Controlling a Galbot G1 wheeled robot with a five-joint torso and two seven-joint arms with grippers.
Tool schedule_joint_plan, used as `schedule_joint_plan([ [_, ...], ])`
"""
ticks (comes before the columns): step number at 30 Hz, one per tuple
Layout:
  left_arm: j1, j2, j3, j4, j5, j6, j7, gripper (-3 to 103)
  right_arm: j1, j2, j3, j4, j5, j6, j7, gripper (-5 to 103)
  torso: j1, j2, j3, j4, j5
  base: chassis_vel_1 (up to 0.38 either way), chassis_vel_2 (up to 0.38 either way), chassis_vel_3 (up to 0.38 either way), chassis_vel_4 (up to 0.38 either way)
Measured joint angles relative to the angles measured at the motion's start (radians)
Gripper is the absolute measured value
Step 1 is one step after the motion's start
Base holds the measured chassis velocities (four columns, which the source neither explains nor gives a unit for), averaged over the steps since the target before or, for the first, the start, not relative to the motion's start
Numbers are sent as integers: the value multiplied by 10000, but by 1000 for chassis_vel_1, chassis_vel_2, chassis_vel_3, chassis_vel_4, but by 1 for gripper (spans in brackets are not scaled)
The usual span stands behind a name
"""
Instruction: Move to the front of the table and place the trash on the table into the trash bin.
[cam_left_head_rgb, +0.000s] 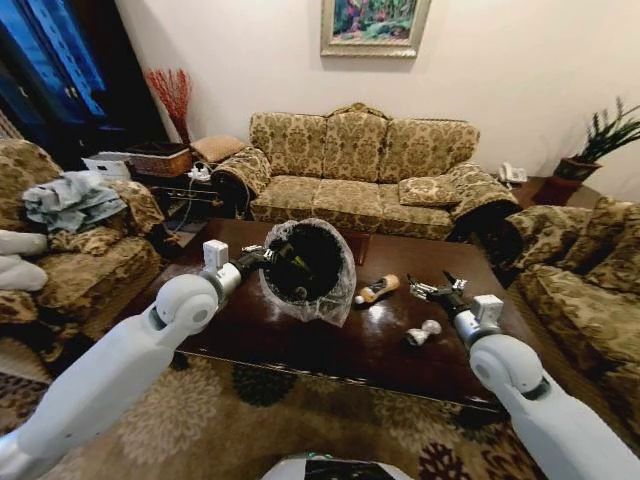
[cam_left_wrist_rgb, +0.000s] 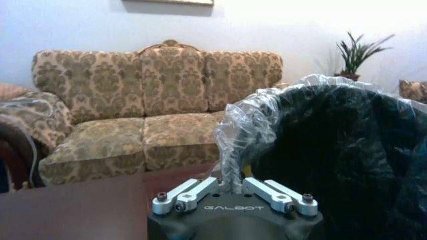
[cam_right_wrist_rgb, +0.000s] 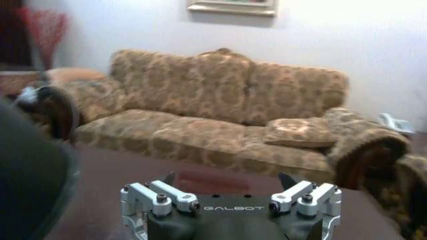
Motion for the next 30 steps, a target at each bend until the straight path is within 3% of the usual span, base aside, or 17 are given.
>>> schedule_joint_plan([
  [1, 0, 0, 0, 0, 0, 0, 0, 2, 0, 0, 0, 0, 0, 0, 0, 100, 0, 0, 0, 0, 0, -338, -351, 347, 330],
  [7, -116, 186, -11, 62, -18, 0, 119, 2, 1369, 306, -1646, -674, 917, 176, 1774, 100, -2, 0, -1, -2, 14, -200, -233, 181, 217],
  [12, -220, 76, 83, 342, 77, -17, 440, 2, 1480, 236, -1899, -938, 1203, 310, 1365, 100, -2, 0, -1, -2, 2, -19, -44, 15, 14],
  [13, -208, 66, 85, 406, 123, -35, 471, 2, 1480, 26, -1895, -1162, 1093, 455, 695, 100, -1, 0, -1, 2, -25, 55, 43, -24, -27],
  [15, -174, 15, 114, 493, 193, -81, 473, 2, 1529, -737, -1835, -2103, 333, 1086, -924, 100, -1, 0, -1, 16, 1, 79, 100, -30, -31],
  [19, -81, -48, 90, 504, 246, -102, 444, 2, 1753, -1251, -1741, -2553, 354, 1110, -1488, 100, -1, 0, -1, 10, 0, 44, 45, -16, -8],
  [25, 368, -169, -118, 278, 269, 34, -167, 2, 2296, -2036, -1785, -3304, 551, 734, -3204, 100, -2, 0, -1, -5, 9, -4, -8, 0, 1],
  [26, 368, -169, -118, 278, 269, 34, -167, 2, 2296, -2036, -1785, -3304, 551, 734, -3204, 100, -2, 0, -1, -5, 9, 0, 0, 0, 0],
  [28, 435, -142, -170, 119, 260, 194, -249, 2, 2452, -2392, -1884, -3612, 516, 631, -4313, 100, -2, 0, -1, -2, 8, 0, 0, 0, 0],
  [29, 435, -142, -170, 119, 260, 194, -249, 2, 2452, -2392, -1884, -3612, 516, 631, -4313, 100, -2, 0, -1, -2, 8, 0, 0, 0, 0],
  [30, 451, -109, -181, 63, 255, 237, -301, 2, 2647, -2588, -1995, -3828, 439, 598, -4998, 100, -2, 0, -1, 1, 3, 0, 0, 0, 0],
])
